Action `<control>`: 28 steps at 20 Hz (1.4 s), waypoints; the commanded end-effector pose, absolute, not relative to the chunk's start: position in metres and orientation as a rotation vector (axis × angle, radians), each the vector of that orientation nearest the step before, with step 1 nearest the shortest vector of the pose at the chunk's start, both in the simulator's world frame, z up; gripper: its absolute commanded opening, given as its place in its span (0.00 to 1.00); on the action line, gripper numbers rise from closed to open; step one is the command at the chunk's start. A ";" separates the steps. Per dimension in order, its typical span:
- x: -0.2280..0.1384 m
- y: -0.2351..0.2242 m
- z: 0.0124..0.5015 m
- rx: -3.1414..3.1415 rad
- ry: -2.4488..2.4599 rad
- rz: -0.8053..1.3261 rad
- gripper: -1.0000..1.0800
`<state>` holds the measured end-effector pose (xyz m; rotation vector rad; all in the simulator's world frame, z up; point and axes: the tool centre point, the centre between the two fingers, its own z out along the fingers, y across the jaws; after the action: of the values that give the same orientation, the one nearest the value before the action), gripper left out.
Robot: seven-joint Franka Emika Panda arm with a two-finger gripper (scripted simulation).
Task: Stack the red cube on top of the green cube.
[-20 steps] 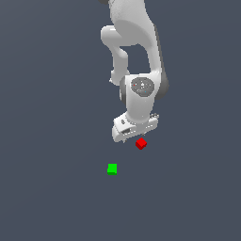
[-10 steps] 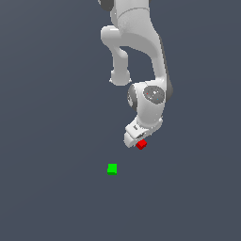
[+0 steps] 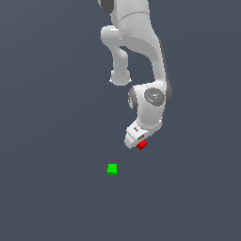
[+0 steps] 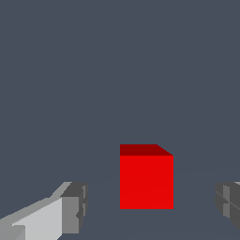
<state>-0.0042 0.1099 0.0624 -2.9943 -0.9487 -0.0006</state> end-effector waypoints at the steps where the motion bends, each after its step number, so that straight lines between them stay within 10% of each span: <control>1: -0.005 0.110 0.052 -2.994 -0.950 0.001 0.96; 11: -0.005 0.110 0.020 -2.993 -0.954 0.000 0.96; 12: -0.005 0.110 0.020 -2.993 -0.954 0.000 0.00; 28: -0.005 0.110 0.031 -2.993 -0.954 0.000 0.00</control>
<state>-0.0056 0.1097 0.0261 -2.9929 -0.9541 0.0029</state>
